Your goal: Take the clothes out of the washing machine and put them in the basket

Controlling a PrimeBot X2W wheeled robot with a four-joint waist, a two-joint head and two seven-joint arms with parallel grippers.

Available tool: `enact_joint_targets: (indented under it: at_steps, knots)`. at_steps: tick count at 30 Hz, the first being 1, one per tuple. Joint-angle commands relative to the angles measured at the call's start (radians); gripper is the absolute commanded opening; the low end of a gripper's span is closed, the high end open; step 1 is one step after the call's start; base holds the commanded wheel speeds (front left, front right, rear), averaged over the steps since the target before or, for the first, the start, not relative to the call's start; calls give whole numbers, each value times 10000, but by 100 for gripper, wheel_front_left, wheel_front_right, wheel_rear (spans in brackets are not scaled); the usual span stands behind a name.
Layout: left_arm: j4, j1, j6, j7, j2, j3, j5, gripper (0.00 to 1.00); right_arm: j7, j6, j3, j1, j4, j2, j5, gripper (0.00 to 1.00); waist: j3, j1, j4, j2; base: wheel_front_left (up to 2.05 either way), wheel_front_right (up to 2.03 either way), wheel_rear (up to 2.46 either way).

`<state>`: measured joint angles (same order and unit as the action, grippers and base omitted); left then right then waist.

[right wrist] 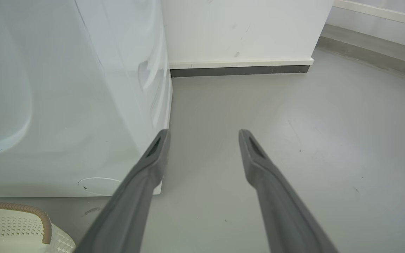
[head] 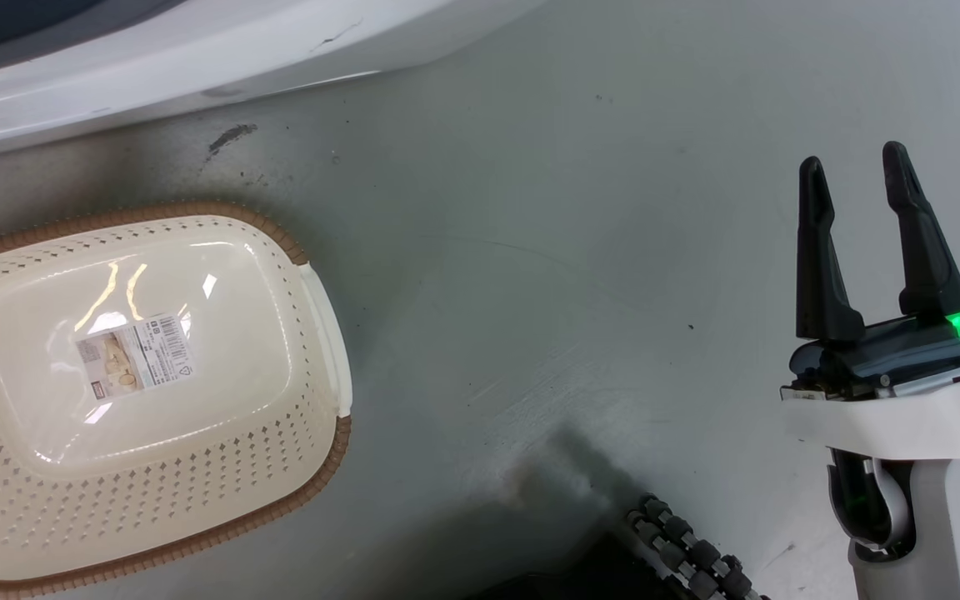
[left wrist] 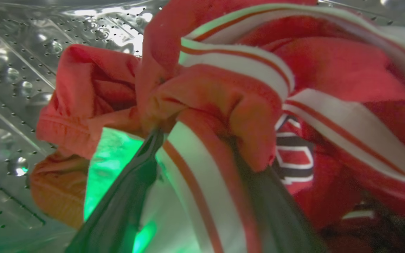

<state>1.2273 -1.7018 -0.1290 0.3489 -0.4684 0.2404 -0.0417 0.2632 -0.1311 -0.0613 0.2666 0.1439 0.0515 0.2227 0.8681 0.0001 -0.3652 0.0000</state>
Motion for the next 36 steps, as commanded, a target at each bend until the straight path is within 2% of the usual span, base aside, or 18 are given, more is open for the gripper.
enact_joint_targets:
  at_steps: [1, 2, 3, 4, 5, 9, 14, 22, 36]
  knots:
    - [110, 117, -2, 82, 13, 98, -65, 100, 25, 7, 23, 173, 18, -23, 98, 100, 9, -1, 25, 0, 0, 0, 0]
    - [127, 161, -2, 119, 47, 160, -108, 100, 25, 7, 31, 181, 14, -23, 92, 100, 13, -1, 37, 0, 0, 0, 0]
    - [126, 204, -2, 118, 60, 227, -143, 86, 25, 7, 39, 191, 8, -23, 85, 100, 14, -1, 50, 0, 0, 0, 0]
    - [96, 229, -2, 77, 57, 278, -183, 26, 25, 7, 46, 207, 1, -23, 84, 100, 12, -1, 61, 0, 0, 0, 0]
    - [87, 296, -3, 68, 76, 305, -254, 0, 25, 7, 49, 219, -14, -23, 93, 100, 0, -1, 68, 0, 0, 0, 0]
    - [30, 454, -3, 35, 110, 405, -515, 0, 25, 7, 0, 203, -10, -23, 12, 100, -105, -1, 83, 0, 0, 0, 0]
    - [-238, 665, -4, -524, 155, 533, -854, 0, 25, 7, 5, 186, -27, -23, -99, 100, -462, -1, 179, 0, 0, 0, 0]
    - [-602, 1810, -3, -1839, 534, 460, -1977, 0, 25, 7, 70, -90, -95, -21, -661, 100, -1569, -1, 705, 0, 0, 0, 0]
    - [-1617, 4618, -3, -4578, 1322, 1311, -3269, 0, 25, 7, 238, -462, -327, -17, -1388, 100, -3306, -1, 1823, 0, 0, 0, 0]
